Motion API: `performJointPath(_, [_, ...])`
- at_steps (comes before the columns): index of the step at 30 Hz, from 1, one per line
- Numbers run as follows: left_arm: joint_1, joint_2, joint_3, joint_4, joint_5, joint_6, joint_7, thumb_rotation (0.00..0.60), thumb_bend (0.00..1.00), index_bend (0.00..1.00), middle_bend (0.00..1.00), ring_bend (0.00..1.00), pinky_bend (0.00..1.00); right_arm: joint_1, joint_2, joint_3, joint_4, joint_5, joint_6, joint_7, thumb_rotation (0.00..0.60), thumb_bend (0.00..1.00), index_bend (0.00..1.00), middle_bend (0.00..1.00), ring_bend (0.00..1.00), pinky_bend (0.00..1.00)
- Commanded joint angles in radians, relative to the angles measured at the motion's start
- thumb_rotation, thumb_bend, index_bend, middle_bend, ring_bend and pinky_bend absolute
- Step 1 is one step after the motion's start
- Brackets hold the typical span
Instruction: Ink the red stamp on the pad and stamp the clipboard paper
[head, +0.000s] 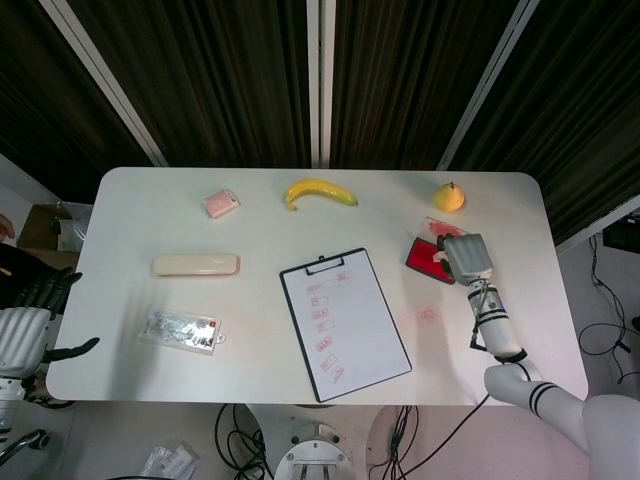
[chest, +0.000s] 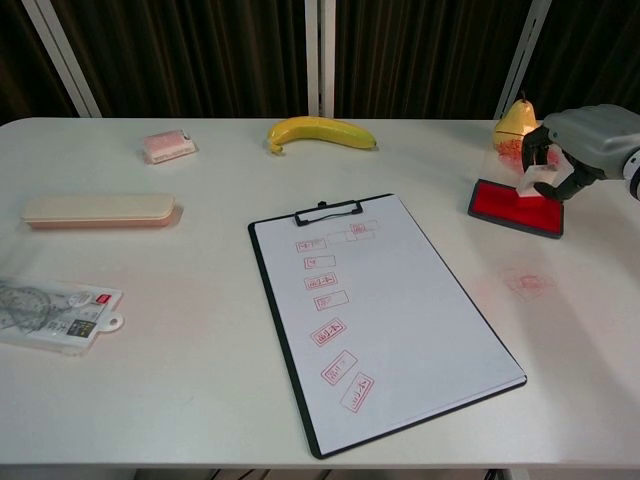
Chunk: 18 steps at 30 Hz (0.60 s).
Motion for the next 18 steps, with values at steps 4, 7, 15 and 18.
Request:
performJointPath(4, [0.000,-0.001,0.001,0.004,-0.002,-0.004,-0.003,0.487,0.09,0.11,0.08,0.09,0.18,0.008,-0.019,-0.006,0.030,0.006,-0.014,0.005,0.600,0.44,0.77,0.65,0.83,0.88])
performJointPath(7, [0.000,-0.004,0.000,0.007,-0.001,-0.002,-0.004,0.486,0.09,0.11,0.08,0.09,0.18,0.009,-0.029,-0.010,0.048,0.008,-0.018,0.003,0.600,0.44,0.77,0.65,0.83,0.88])
performJointPath(15, [0.000,-0.009,-0.001,0.016,0.000,0.002,-0.007,0.486,0.09,0.11,0.07,0.09,0.19,0.010,-0.059,-0.008,0.084,0.024,-0.024,0.001,0.600,0.47,0.79,0.66,0.84,0.89])
performJointPath(18, [-0.001,-0.009,-0.001,0.015,-0.001,0.000,-0.006,0.487,0.09,0.11,0.07,0.09,0.19,0.012,-0.069,-0.011,0.099,0.026,-0.030,-0.004,0.600,0.48,0.80,0.67,0.84,0.89])
